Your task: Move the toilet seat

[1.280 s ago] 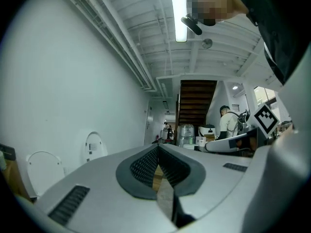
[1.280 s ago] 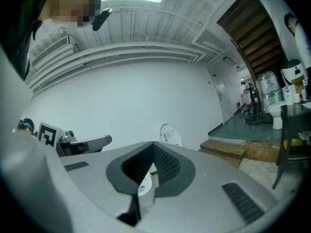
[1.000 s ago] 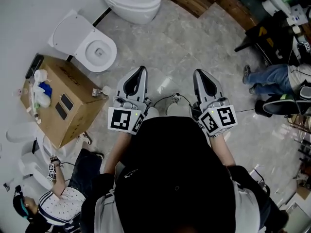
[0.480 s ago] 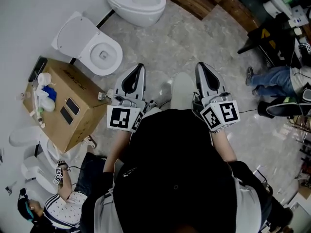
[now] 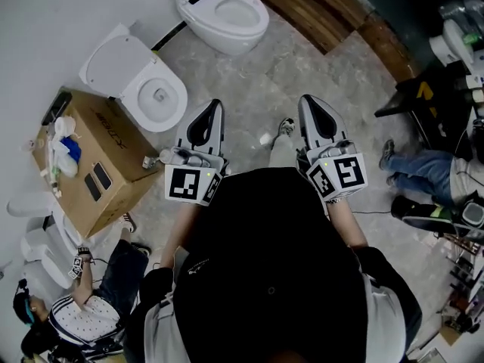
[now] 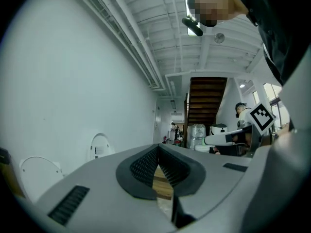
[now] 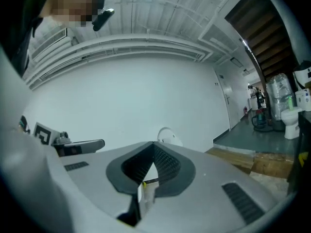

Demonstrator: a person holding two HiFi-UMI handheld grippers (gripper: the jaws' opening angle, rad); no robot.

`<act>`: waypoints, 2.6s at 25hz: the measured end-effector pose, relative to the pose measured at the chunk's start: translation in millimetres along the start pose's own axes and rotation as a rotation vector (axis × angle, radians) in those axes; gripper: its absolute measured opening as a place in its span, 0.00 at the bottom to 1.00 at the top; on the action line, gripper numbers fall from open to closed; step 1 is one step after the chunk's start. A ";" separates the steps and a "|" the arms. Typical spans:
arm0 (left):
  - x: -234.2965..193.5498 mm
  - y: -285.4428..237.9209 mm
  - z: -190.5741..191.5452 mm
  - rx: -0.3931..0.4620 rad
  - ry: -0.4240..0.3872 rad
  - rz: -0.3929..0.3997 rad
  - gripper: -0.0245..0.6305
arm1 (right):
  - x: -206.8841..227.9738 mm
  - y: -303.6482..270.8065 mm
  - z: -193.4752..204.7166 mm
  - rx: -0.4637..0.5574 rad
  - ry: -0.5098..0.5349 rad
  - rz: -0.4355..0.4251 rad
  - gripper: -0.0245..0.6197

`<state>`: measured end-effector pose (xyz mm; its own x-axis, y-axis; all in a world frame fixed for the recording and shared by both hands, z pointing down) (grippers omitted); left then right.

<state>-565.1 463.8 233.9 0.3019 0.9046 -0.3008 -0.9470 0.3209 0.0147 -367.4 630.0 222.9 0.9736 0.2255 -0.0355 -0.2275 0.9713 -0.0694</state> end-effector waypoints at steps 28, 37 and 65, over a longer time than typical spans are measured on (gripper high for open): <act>9.0 -290.0 28.9 0.036 0.051 -0.348 0.05 | 286.3 -216.3 17.0 -0.126 0.075 -0.423 0.06; -42.9 -396.9 31.7 0.053 0.099 -0.393 0.05 | 323.9 -328.8 13.5 -0.150 0.141 -0.587 0.06; -146.9 -559.4 35.0 0.007 0.090 -0.689 0.06 | 368.4 -592.8 49.9 -0.146 0.206 -1.100 0.06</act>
<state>-75.8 161.2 303.3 0.8234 0.4676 -0.3216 -0.5421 0.8157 -0.2021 127.1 141.2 300.8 0.6276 -0.7772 -0.0459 0.7388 0.6131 -0.2799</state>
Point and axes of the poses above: the fingertips, and each gripper's own axes: y backward along the fingers, x to its right, z out of its underside, the point moved 9 cm from there along y, backward along the fingers, and after that the axes turned 12 degrees about y, right-handed, at the moved point
